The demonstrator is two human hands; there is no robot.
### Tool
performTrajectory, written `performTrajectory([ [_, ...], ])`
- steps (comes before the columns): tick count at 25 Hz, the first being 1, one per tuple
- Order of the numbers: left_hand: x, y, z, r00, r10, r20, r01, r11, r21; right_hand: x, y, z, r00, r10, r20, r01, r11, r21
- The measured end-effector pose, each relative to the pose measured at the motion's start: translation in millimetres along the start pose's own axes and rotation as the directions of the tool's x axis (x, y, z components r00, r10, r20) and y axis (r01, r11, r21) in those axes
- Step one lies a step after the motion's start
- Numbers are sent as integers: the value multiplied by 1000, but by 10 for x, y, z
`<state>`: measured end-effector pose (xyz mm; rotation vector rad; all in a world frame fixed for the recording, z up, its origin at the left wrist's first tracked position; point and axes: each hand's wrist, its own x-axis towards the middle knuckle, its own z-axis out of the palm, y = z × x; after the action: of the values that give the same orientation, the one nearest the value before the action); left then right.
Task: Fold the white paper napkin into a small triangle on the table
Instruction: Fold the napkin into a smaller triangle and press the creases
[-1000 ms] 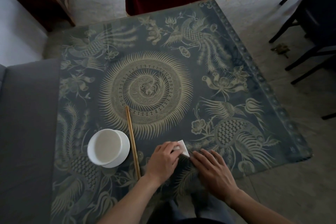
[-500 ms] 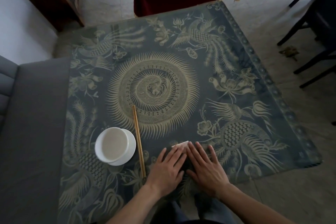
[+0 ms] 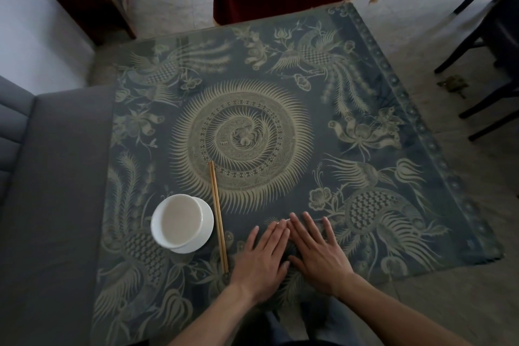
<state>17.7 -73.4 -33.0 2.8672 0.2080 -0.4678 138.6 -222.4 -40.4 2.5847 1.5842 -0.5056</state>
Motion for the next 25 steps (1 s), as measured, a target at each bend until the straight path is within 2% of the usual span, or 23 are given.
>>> performTrajectory([
  [6,33,48,13,997,-5,75,3,1000,30,-16,-7,-8,1000,8,2,-8,1000,-27],
  [12,34,12,2,993,3,115,-6,1000,24,-449,194,33,992,-123,-17,121,991,-63],
  [14,39,8,-9,995,7,103,-10,1000,26,-499,218,7,994,-103,-49,101,995,-23],
  [18,36,-19,-27,1000,-4,24,4,1000,3,-360,139,-90,994,36,-99,-27,995,100],
  [25,140,8,-37,996,0,84,-2,1000,28,-81,14,-69,1000,-5,-10,5,1000,29],
])
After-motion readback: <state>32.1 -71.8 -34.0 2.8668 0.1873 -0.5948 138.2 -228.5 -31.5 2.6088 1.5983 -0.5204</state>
